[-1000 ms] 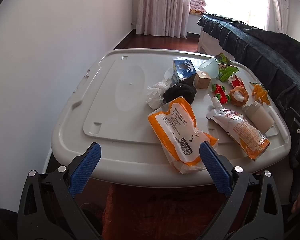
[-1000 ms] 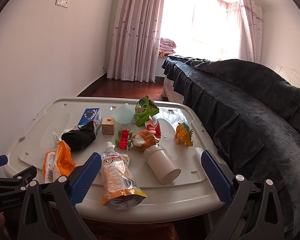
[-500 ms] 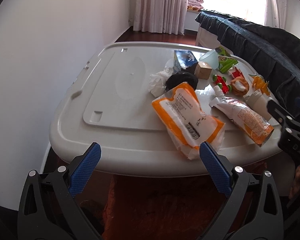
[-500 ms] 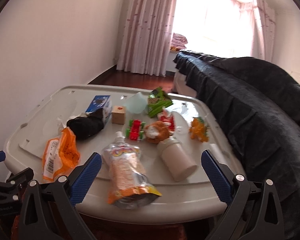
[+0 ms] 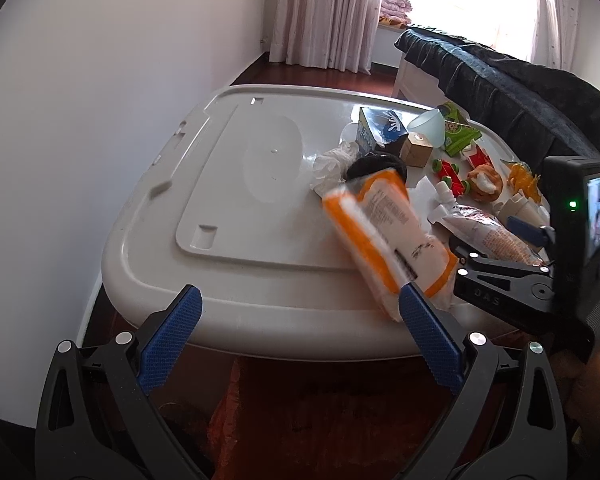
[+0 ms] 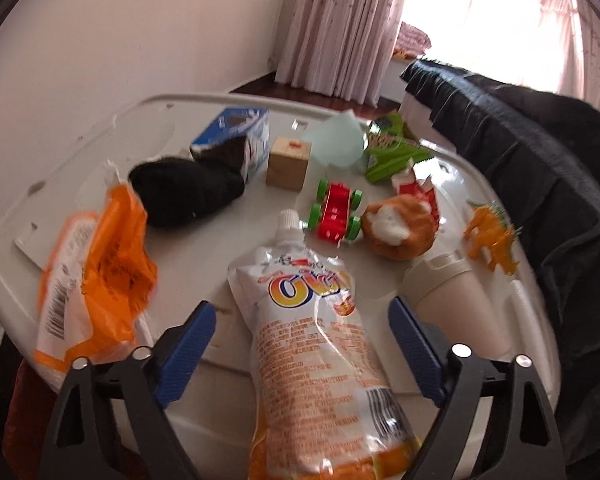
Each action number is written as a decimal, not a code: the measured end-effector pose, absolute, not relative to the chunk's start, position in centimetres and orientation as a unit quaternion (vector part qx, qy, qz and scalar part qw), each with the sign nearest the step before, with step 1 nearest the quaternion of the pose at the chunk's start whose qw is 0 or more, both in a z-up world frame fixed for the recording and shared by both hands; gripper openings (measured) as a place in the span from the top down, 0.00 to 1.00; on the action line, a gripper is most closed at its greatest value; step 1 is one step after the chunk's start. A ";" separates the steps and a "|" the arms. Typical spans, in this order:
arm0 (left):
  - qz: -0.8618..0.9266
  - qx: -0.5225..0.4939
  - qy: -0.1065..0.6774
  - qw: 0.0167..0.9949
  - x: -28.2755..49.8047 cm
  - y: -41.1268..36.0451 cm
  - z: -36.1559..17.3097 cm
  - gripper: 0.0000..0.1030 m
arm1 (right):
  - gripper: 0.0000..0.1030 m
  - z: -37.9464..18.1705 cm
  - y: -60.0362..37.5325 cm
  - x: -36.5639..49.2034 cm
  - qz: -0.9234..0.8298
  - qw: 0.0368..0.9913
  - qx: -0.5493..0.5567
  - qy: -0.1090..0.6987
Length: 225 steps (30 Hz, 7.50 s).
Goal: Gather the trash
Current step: 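Grasp the orange snack bag with the left tool while the right tool grasps the juice pouch, then lower both held items into the orange-lined bin and open both tools, then grasp the white bottle with the right tool while the left tool grasps the black sock, then carry the bottle and sock over the bin and release both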
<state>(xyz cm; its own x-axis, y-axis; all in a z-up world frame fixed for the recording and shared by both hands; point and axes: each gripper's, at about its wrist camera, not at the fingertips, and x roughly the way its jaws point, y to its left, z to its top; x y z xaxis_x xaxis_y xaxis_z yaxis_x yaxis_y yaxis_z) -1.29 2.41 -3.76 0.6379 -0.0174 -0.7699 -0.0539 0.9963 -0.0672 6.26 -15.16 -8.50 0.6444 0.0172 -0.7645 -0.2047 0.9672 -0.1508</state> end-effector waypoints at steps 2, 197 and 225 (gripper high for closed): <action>0.010 -0.043 0.427 0.903 -1.2 2.4 -3.9 0.07 | 0.35 -8.7 -15.4 6.5 0.071 0.897 -0.100 0.424; -0.135 -0.028 0.432 0.891 -3.7 -2.8 -2.0 0.58 | 0.49 0.1 -19.6 -1.4 0.115 0.901 -0.037 0.417; -0.078 -0.064 0.513 0.853 -10.8 -2.0 -6.6 0.22 | 0.30 -7.7 -18.7 -10.8 0.073 0.843 -0.025 0.532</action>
